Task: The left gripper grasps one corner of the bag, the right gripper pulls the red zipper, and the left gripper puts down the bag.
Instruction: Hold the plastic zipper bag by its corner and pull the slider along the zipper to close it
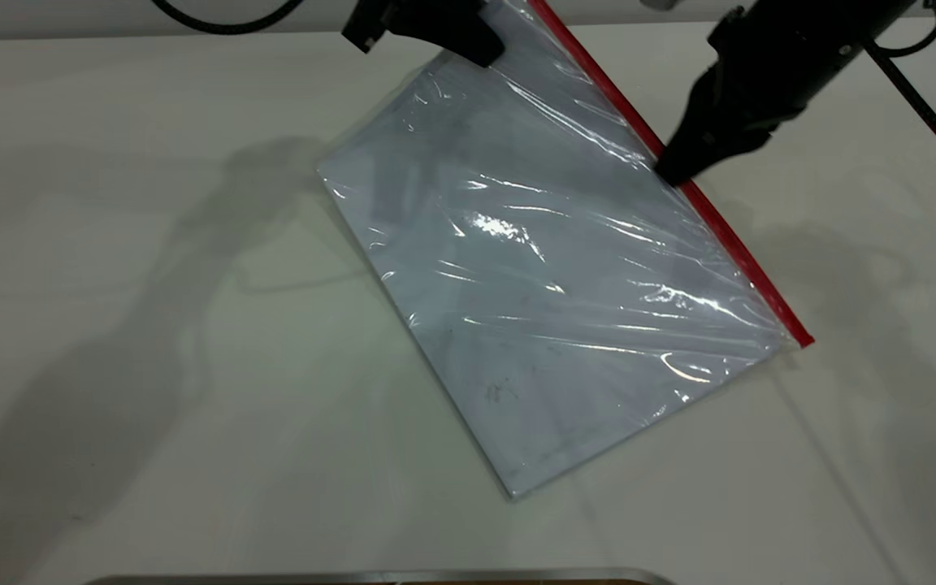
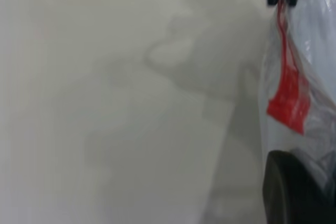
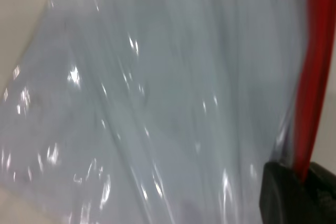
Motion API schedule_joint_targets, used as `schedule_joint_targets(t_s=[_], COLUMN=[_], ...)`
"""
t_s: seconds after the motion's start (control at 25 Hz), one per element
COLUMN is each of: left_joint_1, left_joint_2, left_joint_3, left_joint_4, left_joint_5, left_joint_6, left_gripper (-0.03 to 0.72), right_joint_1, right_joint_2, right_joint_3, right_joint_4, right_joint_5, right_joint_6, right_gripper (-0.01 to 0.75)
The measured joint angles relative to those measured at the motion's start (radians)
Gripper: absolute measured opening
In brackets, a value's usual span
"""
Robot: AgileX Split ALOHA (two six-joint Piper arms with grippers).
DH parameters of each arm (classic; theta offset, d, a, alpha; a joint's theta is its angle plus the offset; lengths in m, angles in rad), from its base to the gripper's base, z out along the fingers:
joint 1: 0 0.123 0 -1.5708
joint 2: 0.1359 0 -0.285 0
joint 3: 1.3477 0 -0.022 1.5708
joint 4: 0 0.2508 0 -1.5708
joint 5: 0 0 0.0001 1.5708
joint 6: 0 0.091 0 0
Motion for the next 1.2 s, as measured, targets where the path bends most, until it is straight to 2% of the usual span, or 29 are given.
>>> schedule_joint_targets(t_s=[0.4,0.72,0.88,1.04,1.2], left_joint_1=[0.071,0.08,0.08,0.08,0.084], left_joint_2=[0.0,0.0,0.0,0.0,0.0], left_joint_3=[0.0,0.0,0.0,0.0,0.0], left_joint_4=[0.002,0.002,0.002,0.009,0.011], left_joint_5=[0.0,0.001,0.002,-0.004,-0.019], left_joint_6=[-0.003,-0.006,-0.005,-0.005,-0.011], left_gripper=[0.052,0.053,0.056,0.074,0.142], right_joint_1=[0.0,0.0,0.0,0.0,-0.001], right_joint_2=[0.0,0.0,0.0,0.0,0.0], right_joint_3=[0.0,0.0,0.0,0.001,0.001], right_joint_4=[-0.238,-0.278,-0.281,-0.297,-0.3], right_joint_5=[0.131,0.294,0.296,0.28,0.28], right_joint_6=[0.238,0.357,0.425,0.471,0.502], right_gripper=[0.034,0.036,0.052,0.133,0.322])
